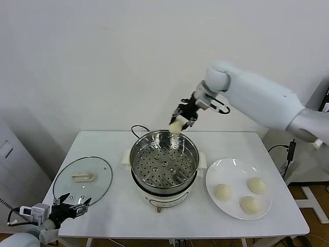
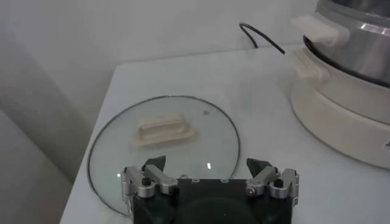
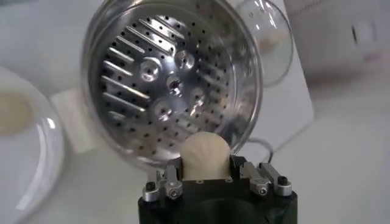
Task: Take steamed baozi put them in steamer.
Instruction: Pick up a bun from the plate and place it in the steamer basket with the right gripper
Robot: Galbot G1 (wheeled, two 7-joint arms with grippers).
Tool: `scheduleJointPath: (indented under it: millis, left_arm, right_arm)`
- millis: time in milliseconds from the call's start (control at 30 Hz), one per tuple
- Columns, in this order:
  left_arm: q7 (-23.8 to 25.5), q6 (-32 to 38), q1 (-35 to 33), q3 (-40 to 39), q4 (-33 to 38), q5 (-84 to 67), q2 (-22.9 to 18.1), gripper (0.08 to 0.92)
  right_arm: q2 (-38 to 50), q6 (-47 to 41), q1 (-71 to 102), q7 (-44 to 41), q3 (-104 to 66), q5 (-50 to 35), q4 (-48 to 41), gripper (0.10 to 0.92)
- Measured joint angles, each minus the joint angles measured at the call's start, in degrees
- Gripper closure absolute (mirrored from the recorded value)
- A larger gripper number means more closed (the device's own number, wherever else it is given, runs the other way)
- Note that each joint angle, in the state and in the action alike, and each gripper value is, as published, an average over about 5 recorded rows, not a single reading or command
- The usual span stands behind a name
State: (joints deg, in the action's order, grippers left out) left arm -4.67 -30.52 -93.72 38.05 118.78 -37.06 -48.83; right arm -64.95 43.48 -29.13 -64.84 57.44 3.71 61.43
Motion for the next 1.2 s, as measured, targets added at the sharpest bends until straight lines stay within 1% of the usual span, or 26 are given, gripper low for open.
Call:
scheduleJointPath:
  millis: [300, 700, 1067, 1133, 1200]
  left_arm:
    - [0.03, -0.07, 0.06, 0.01, 0.27, 0.13, -0.07, 0.177]
    - [0.03, -0.32, 0.29, -0.39, 0.25, 0.60, -0.46, 0.177]
    - [0.09, -0.31, 0.39, -0.42, -0.09, 0.66, -0.32, 0.177]
    - [0.10, -0.30, 0.43, -0.42, -0.22, 0.66, -0.25, 0.177]
    - [0.11, -0.28, 0.50, -0.42, -0.33, 0.66, -0.22, 0.177]
  right_arm:
    - [-1.59, 3.51, 3.61, 1.39, -1.56, 10.84, 2.57, 0.542]
    - [-3.99, 3.75, 9.10, 4.43, -4.39, 23.95, 3.57, 0.541]
    - [-5.35, 3.74, 13.30, 5.97, -5.84, 31.23, 3.01, 0.540]
    - [-5.37, 3.74, 13.80, 6.09, -5.99, 31.98, 2.98, 0.530]
    - [-5.41, 3.73, 14.23, 6.30, -6.15, 32.64, 2.95, 0.499]
